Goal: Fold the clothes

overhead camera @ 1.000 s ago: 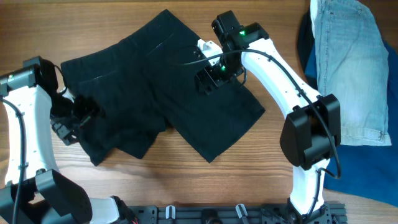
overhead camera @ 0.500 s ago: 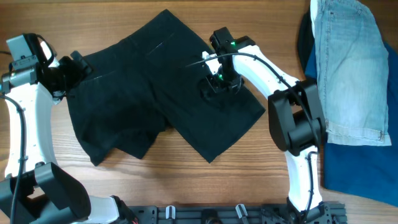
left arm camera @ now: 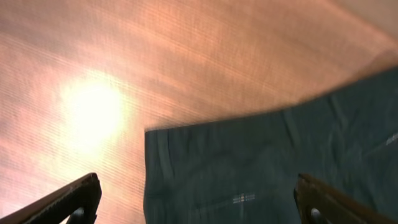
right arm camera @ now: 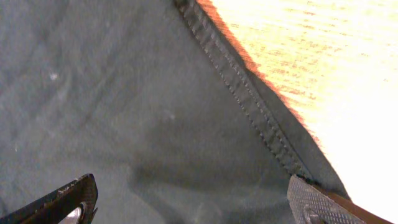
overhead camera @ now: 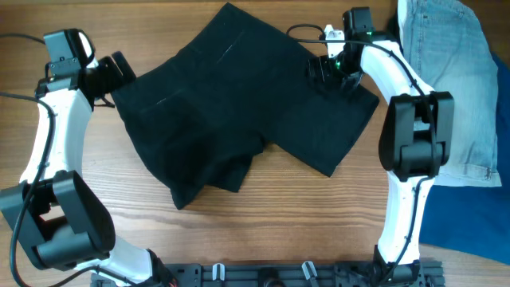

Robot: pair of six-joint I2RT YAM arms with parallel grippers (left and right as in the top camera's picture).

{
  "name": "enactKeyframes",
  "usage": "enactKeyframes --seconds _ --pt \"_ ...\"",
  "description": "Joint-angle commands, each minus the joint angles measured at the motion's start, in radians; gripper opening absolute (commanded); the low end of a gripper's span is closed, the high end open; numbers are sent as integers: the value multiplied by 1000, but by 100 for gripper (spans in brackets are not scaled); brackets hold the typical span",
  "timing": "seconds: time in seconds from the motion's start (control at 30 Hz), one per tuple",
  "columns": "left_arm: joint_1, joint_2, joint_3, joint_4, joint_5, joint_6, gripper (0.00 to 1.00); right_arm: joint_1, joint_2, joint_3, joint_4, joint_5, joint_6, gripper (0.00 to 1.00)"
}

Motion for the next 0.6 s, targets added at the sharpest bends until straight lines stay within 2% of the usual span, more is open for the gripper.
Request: enactKeyframes --seconds 0.0,0.13,0.33,0.4,0.47,0.57 --pt "-2 23 8 61 -21 43 100 1 43 200 -82 39 -13 99" --pt "1 125 8 36 -24 77 100 5 -6 446 -333 -57 49 100" --pt "1 251 8 -21 -24 77 98 7 -95 464 -433 -78 48 99" --pt "1 256 8 -28 -20 71 79 7 -95 460 -439 -78 49 100" --pt "-4 262 8 -36 -20 13 66 7 -95 459 -448 -78 48 99" --pt "-18 301 8 -35 -17 -28 68 7 -95 459 -458 -78 48 99"
